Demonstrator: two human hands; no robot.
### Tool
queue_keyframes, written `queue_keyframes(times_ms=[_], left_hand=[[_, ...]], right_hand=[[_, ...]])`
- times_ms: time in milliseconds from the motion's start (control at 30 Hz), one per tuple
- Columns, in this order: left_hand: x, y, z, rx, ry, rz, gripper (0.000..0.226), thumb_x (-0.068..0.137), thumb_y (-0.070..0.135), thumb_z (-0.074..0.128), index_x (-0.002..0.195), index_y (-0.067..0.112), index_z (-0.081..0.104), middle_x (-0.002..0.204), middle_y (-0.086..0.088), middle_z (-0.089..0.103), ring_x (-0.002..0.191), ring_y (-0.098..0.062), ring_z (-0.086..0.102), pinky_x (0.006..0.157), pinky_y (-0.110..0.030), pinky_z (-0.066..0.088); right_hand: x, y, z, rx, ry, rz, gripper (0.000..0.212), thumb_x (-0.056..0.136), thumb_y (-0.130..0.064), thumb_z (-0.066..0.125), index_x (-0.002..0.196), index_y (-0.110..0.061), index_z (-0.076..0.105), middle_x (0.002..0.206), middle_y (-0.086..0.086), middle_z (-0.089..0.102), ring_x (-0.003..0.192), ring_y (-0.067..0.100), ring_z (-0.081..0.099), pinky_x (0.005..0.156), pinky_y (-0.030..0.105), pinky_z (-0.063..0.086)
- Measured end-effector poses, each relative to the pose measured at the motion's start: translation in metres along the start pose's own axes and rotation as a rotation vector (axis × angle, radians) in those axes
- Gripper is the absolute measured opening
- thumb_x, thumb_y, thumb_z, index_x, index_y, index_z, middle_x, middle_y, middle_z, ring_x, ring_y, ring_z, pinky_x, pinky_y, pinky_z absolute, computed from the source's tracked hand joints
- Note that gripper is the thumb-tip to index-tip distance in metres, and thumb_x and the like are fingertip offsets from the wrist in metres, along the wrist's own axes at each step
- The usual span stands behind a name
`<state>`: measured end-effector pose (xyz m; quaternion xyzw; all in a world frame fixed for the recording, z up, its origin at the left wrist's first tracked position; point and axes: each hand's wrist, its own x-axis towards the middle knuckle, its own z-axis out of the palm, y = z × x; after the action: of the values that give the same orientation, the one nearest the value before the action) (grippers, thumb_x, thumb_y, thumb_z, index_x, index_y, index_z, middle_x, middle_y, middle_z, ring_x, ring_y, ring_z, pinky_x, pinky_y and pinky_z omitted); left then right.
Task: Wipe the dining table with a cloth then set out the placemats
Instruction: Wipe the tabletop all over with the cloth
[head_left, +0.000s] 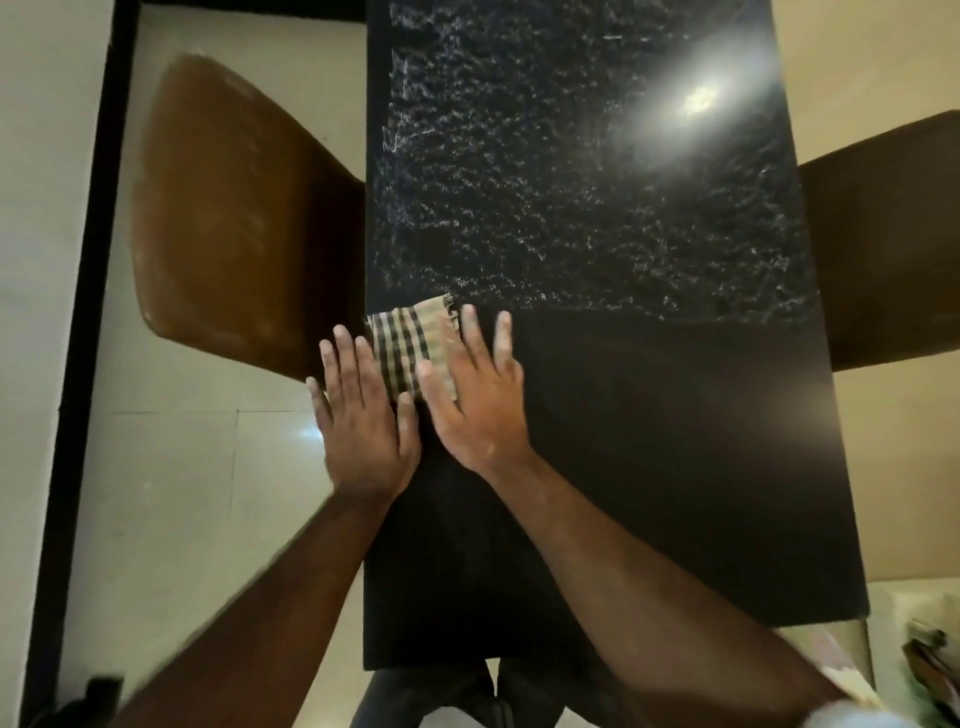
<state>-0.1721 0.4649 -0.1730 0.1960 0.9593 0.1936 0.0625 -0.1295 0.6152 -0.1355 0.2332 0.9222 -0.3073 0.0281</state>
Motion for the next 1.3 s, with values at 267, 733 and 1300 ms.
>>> queue_keyframes(times_ms=[267,733,1300], left_hand=[[0.05,0.036,0.021,0.255,-0.156,0.202,0.076,0.116,0.053,0.021,0.178,0.015,-0.005,0.186,-0.01,-0.011,0.173,-0.033,-0.009,0.137,-0.063,0.007],[0.062,0.085,0.035,0.261,-0.144,0.097,0.077,0.116,0.05,0.019,0.177,0.012,-0.009,0.186,-0.014,-0.013,0.172,-0.035,-0.009,0.137,-0.064,0.007],[0.119,0.078,0.027,0.282,-0.082,-0.041,0.075,0.114,0.046,0.024,0.177,0.011,0.005,0.186,-0.016,0.005,0.172,-0.04,0.005,0.137,-0.065,0.011]], right_hand=[[-0.06,0.109,-0.019,-0.354,0.141,0.222,0.075,0.115,-0.064,0.033,0.176,-0.022,0.03,0.187,0.011,0.011,0.173,0.039,0.002,0.125,0.063,0.037],[-0.071,0.177,-0.056,-0.447,0.233,0.451,0.082,0.113,-0.067,0.032,0.178,-0.019,0.017,0.186,0.015,0.008,0.172,0.045,0.004,0.127,0.063,0.033],[-0.056,0.233,-0.105,-0.489,0.225,0.376,0.085,0.111,-0.07,0.033,0.179,-0.021,0.016,0.186,0.016,0.006,0.172,0.044,0.003,0.129,0.061,0.03]])
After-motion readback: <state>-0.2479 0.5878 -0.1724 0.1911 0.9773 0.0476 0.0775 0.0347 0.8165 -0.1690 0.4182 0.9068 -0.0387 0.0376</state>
